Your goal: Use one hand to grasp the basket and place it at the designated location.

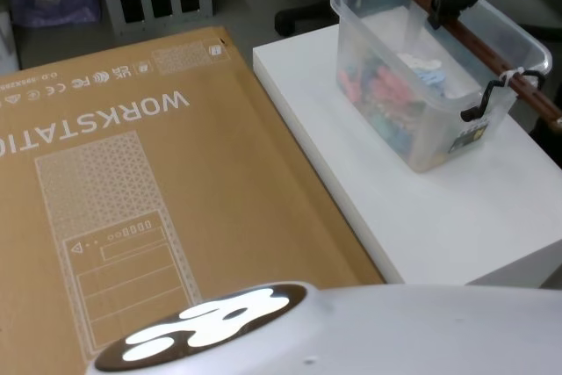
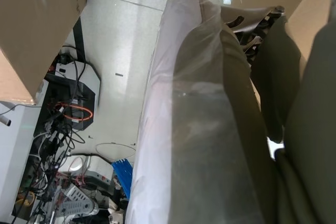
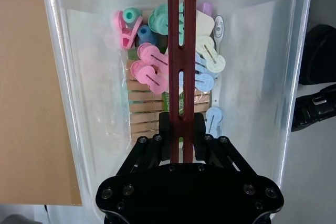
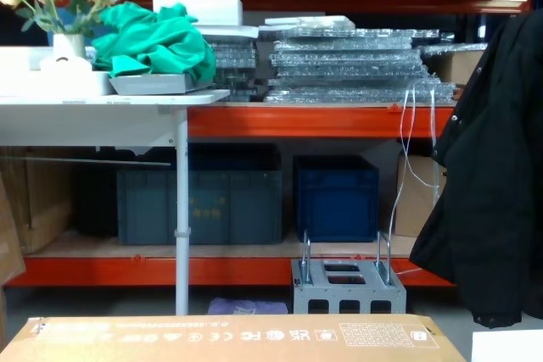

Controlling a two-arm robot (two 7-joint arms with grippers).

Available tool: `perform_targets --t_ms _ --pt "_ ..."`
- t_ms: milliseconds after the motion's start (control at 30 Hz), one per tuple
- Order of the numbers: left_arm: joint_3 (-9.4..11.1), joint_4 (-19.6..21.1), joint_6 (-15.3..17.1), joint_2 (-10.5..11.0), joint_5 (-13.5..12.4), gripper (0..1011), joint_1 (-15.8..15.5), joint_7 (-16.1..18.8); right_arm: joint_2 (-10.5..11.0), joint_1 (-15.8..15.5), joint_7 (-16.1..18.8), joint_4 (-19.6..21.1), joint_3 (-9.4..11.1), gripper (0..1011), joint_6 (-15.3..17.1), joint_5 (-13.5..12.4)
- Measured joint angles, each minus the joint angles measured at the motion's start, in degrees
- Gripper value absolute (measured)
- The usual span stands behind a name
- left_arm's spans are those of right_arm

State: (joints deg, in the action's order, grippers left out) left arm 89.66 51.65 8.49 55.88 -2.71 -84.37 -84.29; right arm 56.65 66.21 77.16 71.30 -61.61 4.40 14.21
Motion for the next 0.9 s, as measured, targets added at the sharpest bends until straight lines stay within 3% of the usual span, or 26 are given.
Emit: perform_targets --t_ms 467,733,900 --pt "0.0 0.0 0.0 0.0 0.0 0 0.0 0.0 -0.5 -1.1 1.0 -0.6 1.4 238 -0.4 0.3" --pt "0.0 0.0 0.0 0.0 0.0 0 0.0 0.0 -0.2 -1.2 1.7 -0.6 3.1 426 -0.3 -0.5" --pt "0.0 0.0 0.0 0.0 0.0 0 0.0 0.0 0.9 -1.3 1.6 0.4 4.5 630 -0.3 -1.0"
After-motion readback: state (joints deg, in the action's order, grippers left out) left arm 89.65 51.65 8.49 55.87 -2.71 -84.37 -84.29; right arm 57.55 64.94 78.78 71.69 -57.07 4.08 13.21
